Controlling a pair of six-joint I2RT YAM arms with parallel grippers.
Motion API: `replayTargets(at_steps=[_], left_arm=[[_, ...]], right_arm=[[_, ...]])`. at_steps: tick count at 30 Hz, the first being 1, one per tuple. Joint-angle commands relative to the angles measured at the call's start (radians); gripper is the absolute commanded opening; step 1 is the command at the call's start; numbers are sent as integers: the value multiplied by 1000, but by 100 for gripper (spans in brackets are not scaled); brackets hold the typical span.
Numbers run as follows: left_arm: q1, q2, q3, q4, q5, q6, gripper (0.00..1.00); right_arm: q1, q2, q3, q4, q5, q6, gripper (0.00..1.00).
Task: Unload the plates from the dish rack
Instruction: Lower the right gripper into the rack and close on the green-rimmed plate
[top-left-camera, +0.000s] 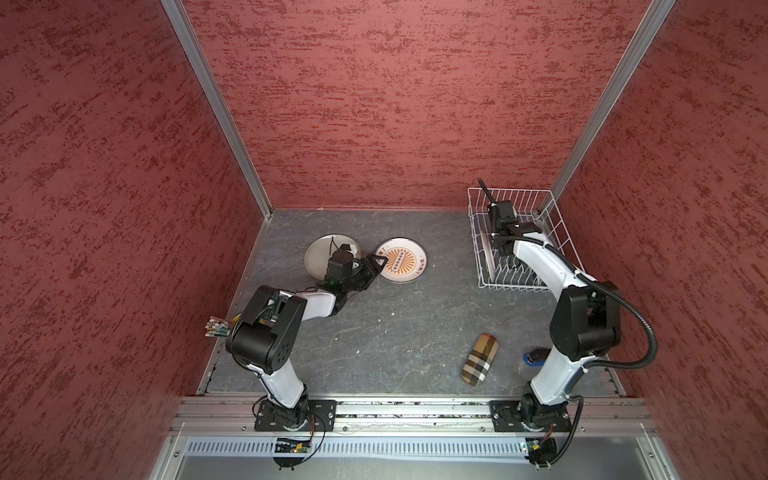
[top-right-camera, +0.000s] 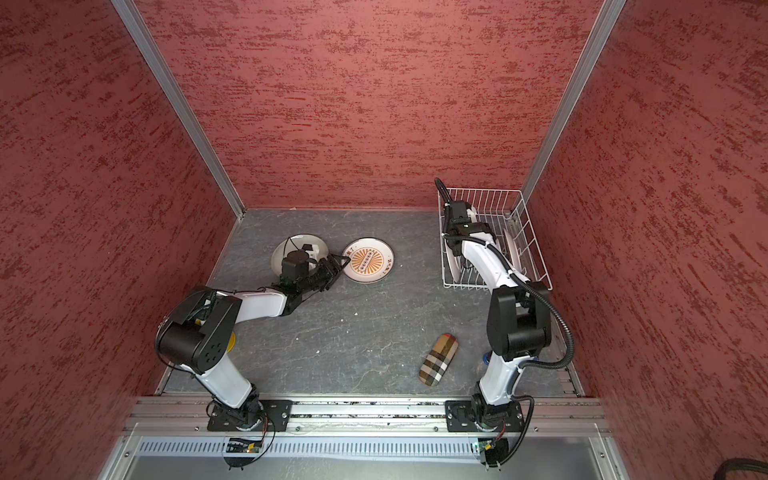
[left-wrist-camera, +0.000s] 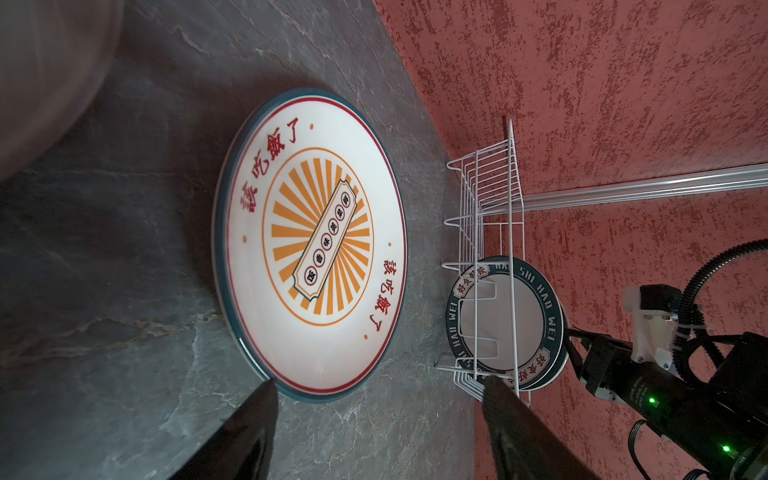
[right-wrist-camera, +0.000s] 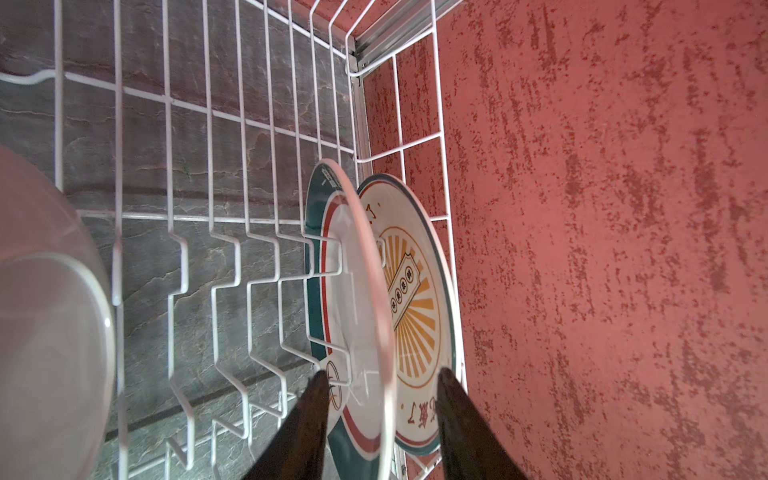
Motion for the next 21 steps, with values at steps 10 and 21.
replayTargets(at_steps=[10, 21], left_arm=[[-11, -13, 22, 6, 4, -1, 78], [-24, -26, 23, 8, -10, -10, 78]], right_arm=[[-25, 7, -57, 94, 20, -39, 36], [-29, 24, -119, 196, 94, -97, 30]])
